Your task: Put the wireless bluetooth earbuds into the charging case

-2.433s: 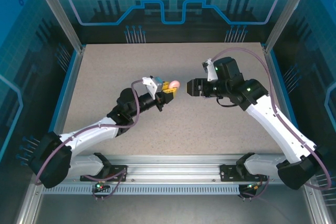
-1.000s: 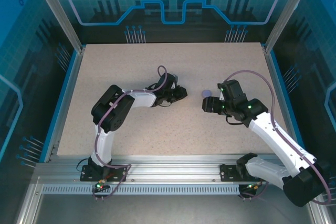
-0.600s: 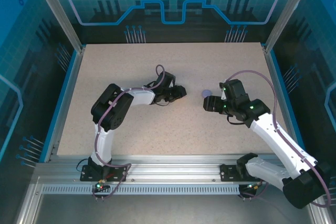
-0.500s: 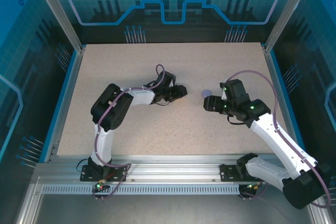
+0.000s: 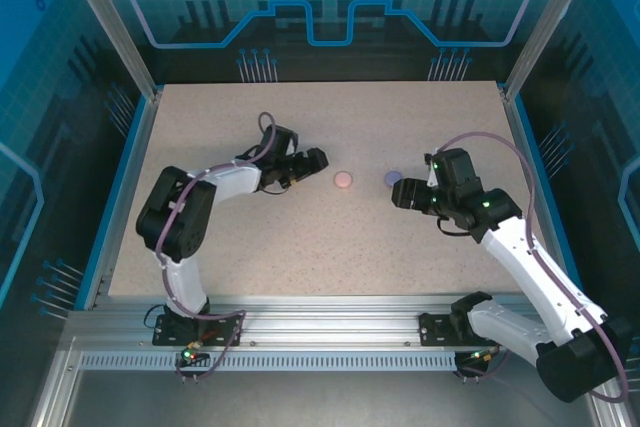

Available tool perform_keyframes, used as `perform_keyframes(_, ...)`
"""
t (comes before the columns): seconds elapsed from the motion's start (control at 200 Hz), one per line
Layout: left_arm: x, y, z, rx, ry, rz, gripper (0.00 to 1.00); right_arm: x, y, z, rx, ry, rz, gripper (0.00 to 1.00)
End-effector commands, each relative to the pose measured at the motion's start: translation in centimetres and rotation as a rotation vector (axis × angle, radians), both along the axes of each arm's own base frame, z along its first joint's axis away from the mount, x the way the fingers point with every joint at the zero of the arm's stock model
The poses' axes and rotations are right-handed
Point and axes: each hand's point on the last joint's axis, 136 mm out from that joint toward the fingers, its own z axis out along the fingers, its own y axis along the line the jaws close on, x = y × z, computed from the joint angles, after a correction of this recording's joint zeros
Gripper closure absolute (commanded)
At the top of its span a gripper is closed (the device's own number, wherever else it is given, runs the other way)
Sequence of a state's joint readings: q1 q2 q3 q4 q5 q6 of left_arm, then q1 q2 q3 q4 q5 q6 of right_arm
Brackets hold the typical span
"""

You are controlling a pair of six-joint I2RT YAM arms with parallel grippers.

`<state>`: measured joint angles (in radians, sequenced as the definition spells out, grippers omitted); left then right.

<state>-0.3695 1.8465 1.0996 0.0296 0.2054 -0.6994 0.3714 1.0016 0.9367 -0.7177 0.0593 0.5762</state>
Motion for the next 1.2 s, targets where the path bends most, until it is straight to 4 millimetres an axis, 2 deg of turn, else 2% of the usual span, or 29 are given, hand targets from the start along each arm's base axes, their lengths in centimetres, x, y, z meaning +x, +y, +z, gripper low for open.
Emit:
perform_keyframes(0.0,-0.8,2.3,3.4,0.057,-0.072,-0.008,0.02,0.3,-0.5,1.7,-0.003,-0.038,0.005,0.2)
perform_keyframes(0.09,-1.2,3.5,6.1,0.096,-0.14,-0.021,0.01,0.9,-1.1,2.5,-0.022,-0.064,-0.004,0.09)
perform_keyframes(0.12,-1.4,3.8,7.2,0.113,-0.168,-0.028,0.01,1.1,-1.5,2.9,-0.035,-0.077,-0.014,0.0)
perform_keyframes(0.245,-2.1,4.9,11.1,0.184,-0.28,-0.047,0.01,2.5,-2.8,4.5,-0.103,-0.129,-0.044,0.0)
perform_keyframes(0.35,-2.6,6.7,13.9,0.261,-0.405,-0.014,0.01,4.0,-4.6,5.4,-0.17,-0.168,-0.108,0.0)
perform_keyframes(0.46,-3.5,8.6,16.2,0.336,-0.54,0.035,0.01,5.8,-7.4,5.3,-0.265,-0.207,-0.228,0.0)
perform_keyframes(0.53,-4.0,9.6,16.9,0.384,-0.611,0.056,0.01,6.9,-9.2,4.7,-0.335,-0.237,-0.293,0.0)
perform_keyframes(0.68,-5.4,11.9,16.5,0.503,-0.757,0.102,0.01,8.7,-12.2,3.4,-0.48,-0.308,-0.365,0.0)
perform_keyframes(0.775,-6.2,13.1,16.7,0.587,-0.903,0.14,0.01,9.4,-13.5,2.4,-0.493,-0.32,-0.406,0.0)
perform_keyframes(0.78,-6.2,13.2,16.7,0.591,-0.906,0.144,0.01,9.4,-13.5,2.0,-0.497,-0.313,-0.403,0.0)
perform_keyframes(0.795,-6.3,13.5,16.5,0.608,-0.909,0.154,0.01,9.3,-13.6,1.2,-0.504,-0.304,-0.401,0.0)
perform_keyframes(0.865,-6.4,15.1,15.5,0.655,-0.891,0.195,0.01,9.9,-14.1,0.0,-0.53,-0.325,-0.405,0.0)
perform_keyframes(1.056,-6.3,17.3,12.6,0.75,-0.85,0.209,0.01,10.8,-14.0,-3.7,-0.589,-0.35,-0.36,0.0)
perform_keyframes(1.196,-7.1,18.7,9.6,0.792,-0.804,0.218,0.01,11.0,-14.3,-5.3,-0.601,-0.345,-0.371,0.0)
